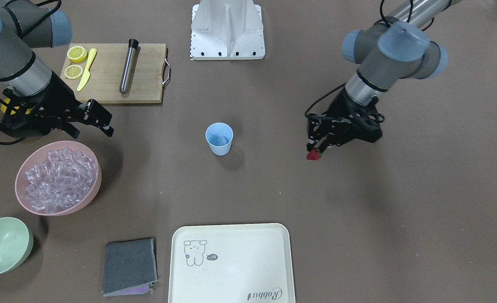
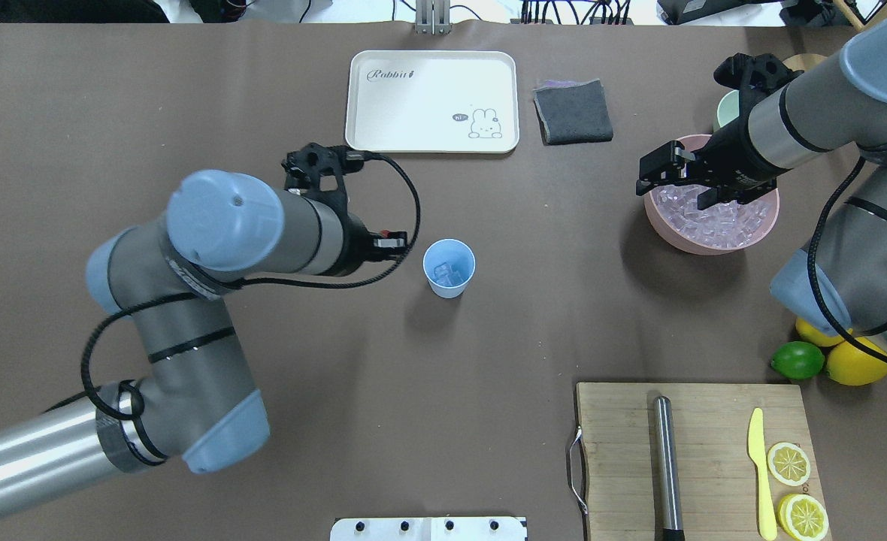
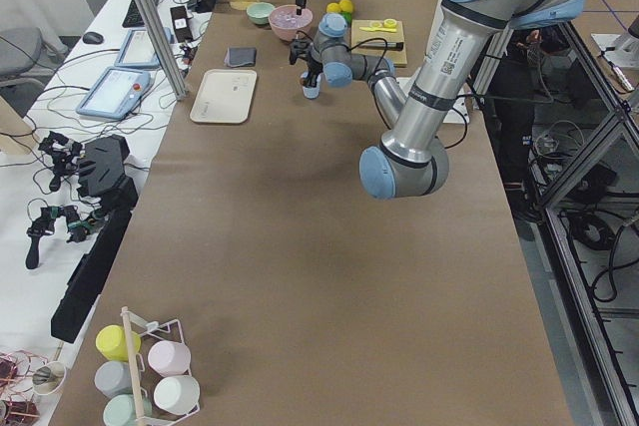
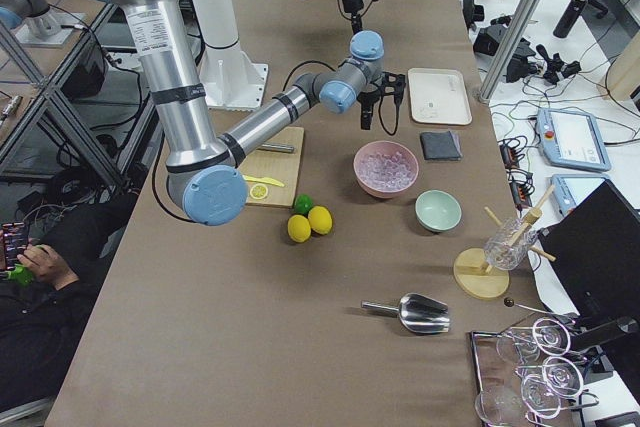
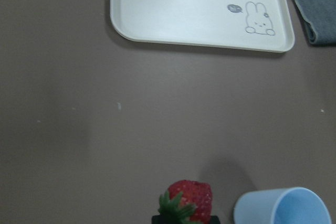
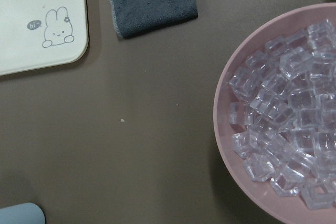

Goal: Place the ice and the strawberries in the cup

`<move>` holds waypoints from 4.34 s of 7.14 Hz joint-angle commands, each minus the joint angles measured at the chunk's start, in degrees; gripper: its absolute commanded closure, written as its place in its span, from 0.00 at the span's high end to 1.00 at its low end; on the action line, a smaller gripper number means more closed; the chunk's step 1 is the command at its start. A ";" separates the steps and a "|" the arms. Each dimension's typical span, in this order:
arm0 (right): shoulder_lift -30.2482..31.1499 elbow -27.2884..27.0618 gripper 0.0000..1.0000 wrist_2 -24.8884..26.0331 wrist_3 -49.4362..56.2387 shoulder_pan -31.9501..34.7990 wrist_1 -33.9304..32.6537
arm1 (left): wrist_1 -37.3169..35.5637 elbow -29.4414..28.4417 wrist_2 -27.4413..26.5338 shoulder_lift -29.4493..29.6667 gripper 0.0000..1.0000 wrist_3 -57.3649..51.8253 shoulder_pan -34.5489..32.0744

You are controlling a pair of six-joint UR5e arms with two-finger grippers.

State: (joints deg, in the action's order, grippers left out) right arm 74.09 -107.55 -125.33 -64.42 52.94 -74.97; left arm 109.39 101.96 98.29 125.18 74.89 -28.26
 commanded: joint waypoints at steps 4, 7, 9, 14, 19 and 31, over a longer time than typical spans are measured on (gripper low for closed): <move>-0.09 0.15 0.99 0.17 -0.09 0.06 0.00 | -2.17 -5.54 -4.77 7.62 0.00 2.80 3.92; 0.00 0.50 0.99 0.26 -0.09 -0.03 0.00 | -2.08 -6.95 -4.78 7.71 0.00 2.45 3.57; -0.09 0.94 0.99 0.52 0.00 -0.03 0.00 | -2.08 -7.22 -4.78 7.80 0.00 2.62 3.30; -0.26 1.03 0.99 0.52 0.17 -0.03 0.00 | -1.11 -8.01 -6.01 8.06 0.98 3.33 3.30; 0.96 1.03 0.99 -1.23 7.80 4.53 -0.88 | 1.92 -5.21 -1.88 -0.42 0.98 -17.83 -10.57; 10.37 15.44 0.99 -3.61 71.98 41.55 -29.01 | -18.07 -6.51 31.00 -30.61 0.98 -80.60 -63.85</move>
State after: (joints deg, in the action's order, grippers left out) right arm 84.20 -92.16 -129.02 7.90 94.19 -103.78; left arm 94.36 95.69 129.03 94.96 -3.69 -90.71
